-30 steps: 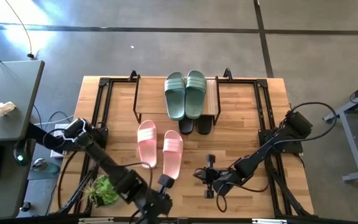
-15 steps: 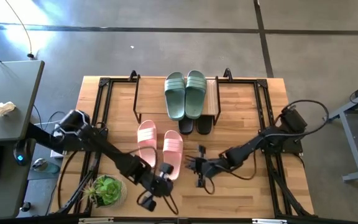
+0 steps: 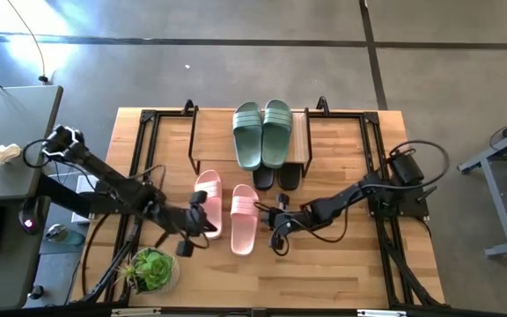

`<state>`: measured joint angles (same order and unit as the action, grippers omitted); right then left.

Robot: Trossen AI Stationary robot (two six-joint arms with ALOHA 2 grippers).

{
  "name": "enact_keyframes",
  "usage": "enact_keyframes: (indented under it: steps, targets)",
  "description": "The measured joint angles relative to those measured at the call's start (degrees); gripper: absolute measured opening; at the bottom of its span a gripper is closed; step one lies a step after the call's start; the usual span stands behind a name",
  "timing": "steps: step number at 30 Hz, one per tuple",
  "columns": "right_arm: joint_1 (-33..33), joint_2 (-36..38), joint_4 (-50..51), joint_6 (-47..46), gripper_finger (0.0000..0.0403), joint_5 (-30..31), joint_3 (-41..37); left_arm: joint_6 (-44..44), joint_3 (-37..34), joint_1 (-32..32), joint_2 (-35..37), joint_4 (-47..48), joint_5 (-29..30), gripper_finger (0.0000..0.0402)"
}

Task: Pick and place slides into the shelf
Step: Put the pink slippers under the shelf

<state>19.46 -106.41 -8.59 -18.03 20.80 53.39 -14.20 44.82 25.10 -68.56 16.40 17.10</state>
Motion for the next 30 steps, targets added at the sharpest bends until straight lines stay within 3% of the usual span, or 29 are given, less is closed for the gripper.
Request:
enact_keyframes:
  steps: [9, 22, 30]
  targets:
    - [-3.04, -3.46, -7.01, 0.39, 0.0000, -3.60, 0.10, -2.33, -5.07, 0.02, 7.55, 2.69, 0.49, 0.0003]
    - [-8.21, -4.05, -9.02, 4.49, 0.0000, -5.09, 0.21, -5.03, -5.71, 0.04, 7.48, 4.15, 1.44, 0.0001]
    - [-5.71, 0.79, -4.04, 6.65, 0.0000, -3.47, 0.19, -11.07, -5.71, 0.02, 7.42, 9.14, 0.59, 0.0003]
